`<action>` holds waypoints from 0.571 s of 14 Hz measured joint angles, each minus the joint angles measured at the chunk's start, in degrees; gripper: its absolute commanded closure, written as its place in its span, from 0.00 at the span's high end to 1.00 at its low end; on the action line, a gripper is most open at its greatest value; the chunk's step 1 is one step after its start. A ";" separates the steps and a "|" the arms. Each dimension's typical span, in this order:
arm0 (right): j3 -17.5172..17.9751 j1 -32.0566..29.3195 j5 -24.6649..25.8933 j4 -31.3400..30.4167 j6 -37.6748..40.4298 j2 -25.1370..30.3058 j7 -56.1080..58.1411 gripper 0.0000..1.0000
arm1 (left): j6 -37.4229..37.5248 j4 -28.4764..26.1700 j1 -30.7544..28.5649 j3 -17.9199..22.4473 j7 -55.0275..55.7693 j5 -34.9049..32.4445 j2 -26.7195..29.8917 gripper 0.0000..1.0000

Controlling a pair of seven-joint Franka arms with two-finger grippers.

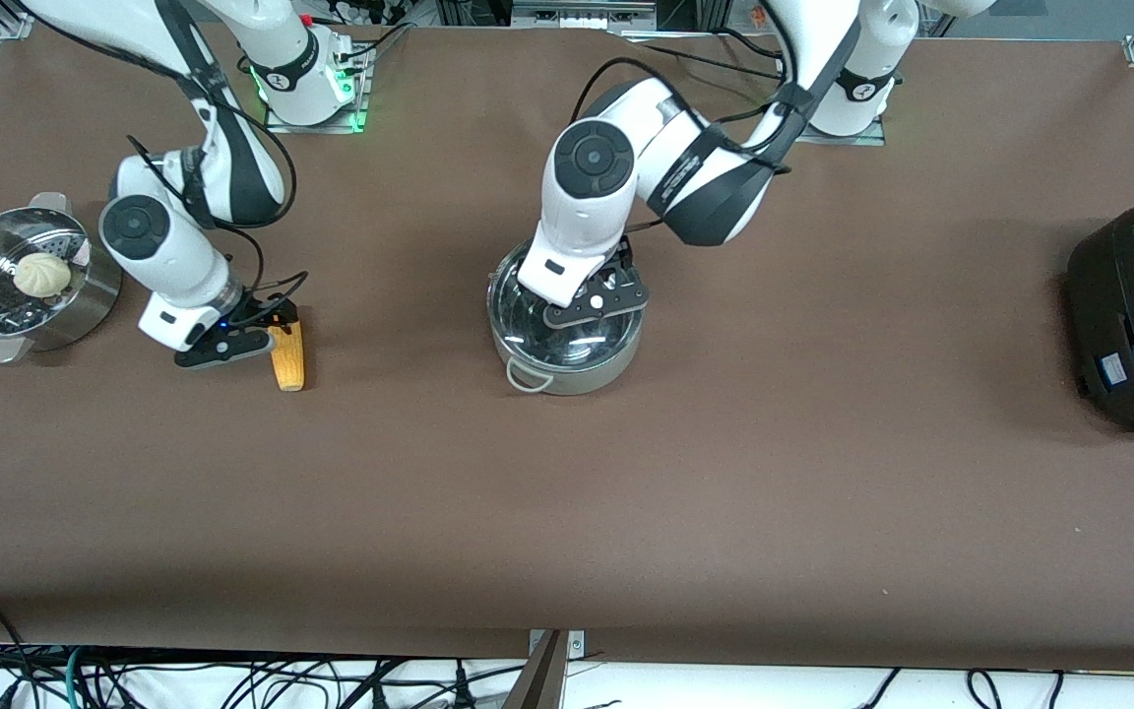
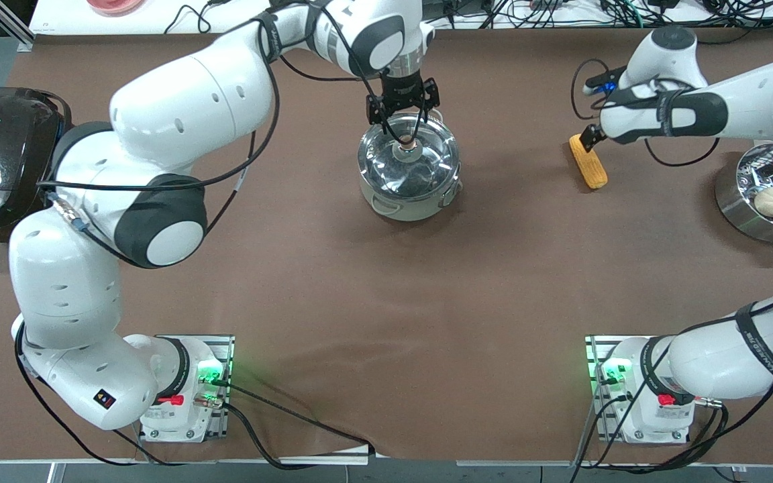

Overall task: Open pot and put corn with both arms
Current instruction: 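Grasp the corn with the right gripper while the left gripper grasps the lid knob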

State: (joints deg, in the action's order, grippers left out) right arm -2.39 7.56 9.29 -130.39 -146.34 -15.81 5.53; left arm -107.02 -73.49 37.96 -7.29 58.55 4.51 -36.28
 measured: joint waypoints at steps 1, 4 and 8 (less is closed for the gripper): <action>0.00 0.00 0.00 -0.10 -1.44 -1.94 0.00 1.00 | -1.09 0.02 0.38 0.01 0.02 -0.56 -1.01 1.00; -0.02 0.00 0.00 -0.05 -6.09 -5.94 0.00 0.43 | -3.37 0.01 0.86 0.01 0.07 -1.47 -2.66 0.96; -0.02 0.00 0.00 0.19 -6.95 -6.33 0.01 0.08 | -3.73 -0.06 0.86 0.30 0.06 -1.50 -2.73 0.62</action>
State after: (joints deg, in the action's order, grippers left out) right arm -2.41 7.56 9.28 -130.21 -153.29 -22.14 5.54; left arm -110.75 -73.55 38.81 -6.99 58.61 3.01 -39.01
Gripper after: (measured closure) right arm 0.370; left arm 0.216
